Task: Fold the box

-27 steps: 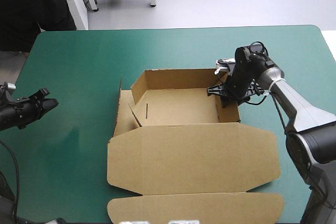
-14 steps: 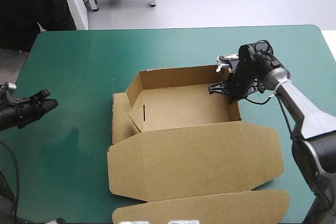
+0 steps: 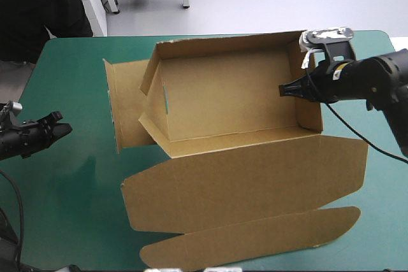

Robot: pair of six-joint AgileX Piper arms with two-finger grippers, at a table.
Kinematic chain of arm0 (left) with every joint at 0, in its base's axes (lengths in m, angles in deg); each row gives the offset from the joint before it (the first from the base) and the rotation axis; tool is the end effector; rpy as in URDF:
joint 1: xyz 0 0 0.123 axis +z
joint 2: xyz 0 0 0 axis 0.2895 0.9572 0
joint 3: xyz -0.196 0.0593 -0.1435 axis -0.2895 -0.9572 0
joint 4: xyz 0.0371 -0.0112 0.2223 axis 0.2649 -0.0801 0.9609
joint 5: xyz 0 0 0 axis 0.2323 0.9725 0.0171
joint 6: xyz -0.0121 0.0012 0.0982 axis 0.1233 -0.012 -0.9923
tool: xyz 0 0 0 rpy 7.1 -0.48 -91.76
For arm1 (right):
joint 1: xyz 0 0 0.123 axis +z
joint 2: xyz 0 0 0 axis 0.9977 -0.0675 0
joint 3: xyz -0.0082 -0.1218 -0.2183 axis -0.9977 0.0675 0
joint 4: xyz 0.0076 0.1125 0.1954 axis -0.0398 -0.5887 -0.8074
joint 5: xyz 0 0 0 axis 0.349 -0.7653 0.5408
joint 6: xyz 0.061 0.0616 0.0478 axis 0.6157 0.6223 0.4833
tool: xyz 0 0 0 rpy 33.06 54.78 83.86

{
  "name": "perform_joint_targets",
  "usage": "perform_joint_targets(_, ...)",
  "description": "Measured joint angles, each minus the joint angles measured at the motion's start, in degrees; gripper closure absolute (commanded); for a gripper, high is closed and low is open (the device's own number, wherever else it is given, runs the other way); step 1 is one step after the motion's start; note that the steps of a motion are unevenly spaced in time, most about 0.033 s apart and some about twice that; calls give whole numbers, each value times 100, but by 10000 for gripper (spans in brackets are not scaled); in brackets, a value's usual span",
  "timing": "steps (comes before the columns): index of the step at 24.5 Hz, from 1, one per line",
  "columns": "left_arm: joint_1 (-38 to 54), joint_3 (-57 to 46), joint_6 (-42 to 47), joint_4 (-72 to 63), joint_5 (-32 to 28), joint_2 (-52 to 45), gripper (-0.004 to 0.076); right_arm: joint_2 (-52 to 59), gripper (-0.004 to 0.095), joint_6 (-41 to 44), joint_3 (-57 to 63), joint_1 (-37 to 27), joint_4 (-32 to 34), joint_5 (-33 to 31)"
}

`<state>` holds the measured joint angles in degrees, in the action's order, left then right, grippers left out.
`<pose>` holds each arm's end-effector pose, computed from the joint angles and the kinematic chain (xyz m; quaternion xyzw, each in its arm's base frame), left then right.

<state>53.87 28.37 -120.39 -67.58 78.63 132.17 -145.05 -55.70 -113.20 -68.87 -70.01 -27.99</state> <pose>0.2584 0.1032 0.2216 -0.2442 0.8589 -0.3242 0.3124 0.2315 0.0779 0.4089 -0.1100 0.9156 0.1003 0.3734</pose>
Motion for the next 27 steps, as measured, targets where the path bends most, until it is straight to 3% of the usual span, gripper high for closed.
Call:
perform_joint_targets(4, 0, 0, 0, 13, 202, 0, 718, 316, 928, -90, 0, 0, -46, 525)
perform_joint_targets(7, 0, 0, 0, 18, 307, 0, 638, 335, 928, -129, 0, 0, -197, 638)
perform_joint_targets(11, -62, 0, 0, 46, 364, 0, 428, 250, 928, -291, 0, 0, -335, 632)
perform_joint_targets(13, -207, 0, 0, 147, 392, 0, 289, 195, 928, -382, 0, 0, -374, 588)
perform_joint_targets(14, -306, 0, 0, 230, 392, 0, 160, 167, 928, -437, 0, 0, -395, 574)
perform_joint_targets(16, -562, 0, 0, 497, 407, 0, 96, 103, 928, -540, 0, 0, -416, 546)
perform_joint_targets(22, -1044, 0, 92, 879, 407, 0, 88, 66, 928, -581, 0, 0, -456, 481)
perform_joint_targets(27, -1901, 77, 106, 324, 476, 0, 88, -215, 928, -599, 0, 0, -518, 462)
